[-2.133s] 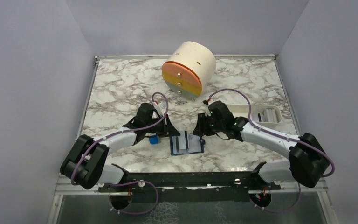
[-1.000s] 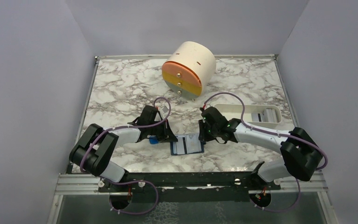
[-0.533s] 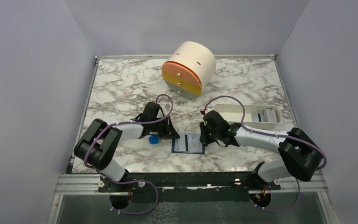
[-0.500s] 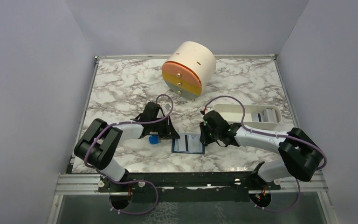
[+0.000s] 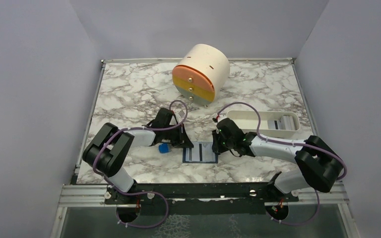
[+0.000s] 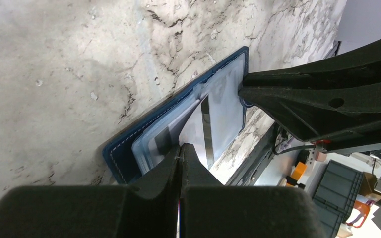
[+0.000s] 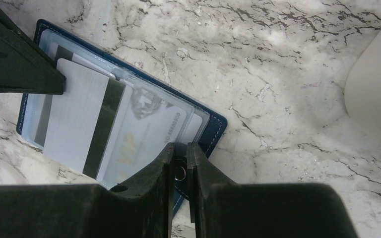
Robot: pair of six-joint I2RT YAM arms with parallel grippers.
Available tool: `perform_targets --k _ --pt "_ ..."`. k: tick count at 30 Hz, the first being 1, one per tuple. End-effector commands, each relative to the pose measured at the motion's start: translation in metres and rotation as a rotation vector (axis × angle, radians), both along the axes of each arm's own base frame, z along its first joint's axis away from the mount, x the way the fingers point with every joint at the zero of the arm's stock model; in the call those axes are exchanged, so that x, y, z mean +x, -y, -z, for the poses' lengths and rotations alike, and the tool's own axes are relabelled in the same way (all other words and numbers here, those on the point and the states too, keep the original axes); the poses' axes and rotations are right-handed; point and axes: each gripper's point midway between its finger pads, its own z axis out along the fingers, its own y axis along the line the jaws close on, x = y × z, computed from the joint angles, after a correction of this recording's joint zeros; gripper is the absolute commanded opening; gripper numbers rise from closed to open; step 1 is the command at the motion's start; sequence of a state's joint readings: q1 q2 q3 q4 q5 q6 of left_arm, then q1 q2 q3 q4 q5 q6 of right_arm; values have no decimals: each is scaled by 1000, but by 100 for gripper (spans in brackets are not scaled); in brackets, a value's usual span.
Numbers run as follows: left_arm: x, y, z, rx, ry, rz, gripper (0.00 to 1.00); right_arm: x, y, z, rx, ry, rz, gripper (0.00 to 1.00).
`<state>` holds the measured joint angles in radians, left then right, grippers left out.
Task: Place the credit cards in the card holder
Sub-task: Insert the credit card into the card holder.
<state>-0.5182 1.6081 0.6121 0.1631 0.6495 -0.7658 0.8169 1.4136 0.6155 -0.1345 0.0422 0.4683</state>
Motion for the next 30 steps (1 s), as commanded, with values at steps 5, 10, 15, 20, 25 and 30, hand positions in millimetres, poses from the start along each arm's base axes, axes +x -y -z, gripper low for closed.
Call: perform_targets --k 5,10,15,20,25,30 --pt "3 12 0 12 31 47 0 2 -6 3 25 28 -27 15" --pt "-1 20 3 21 23 39 0 0 -5 5 29 23 -17 15" --pt "-2 24 6 4 -9 -9 0 0 -2 5 17 10 11 15" --pt "0 23 7 14 -7 -44 0 0 0 -4 5 2 18 18" --pt "3 21 4 20 -4 -88 0 -7 7 -8 6 -17 46 19" --pt "-1 19 3 20 -4 -122 0 -14 10 -5 31 -33 62 19"
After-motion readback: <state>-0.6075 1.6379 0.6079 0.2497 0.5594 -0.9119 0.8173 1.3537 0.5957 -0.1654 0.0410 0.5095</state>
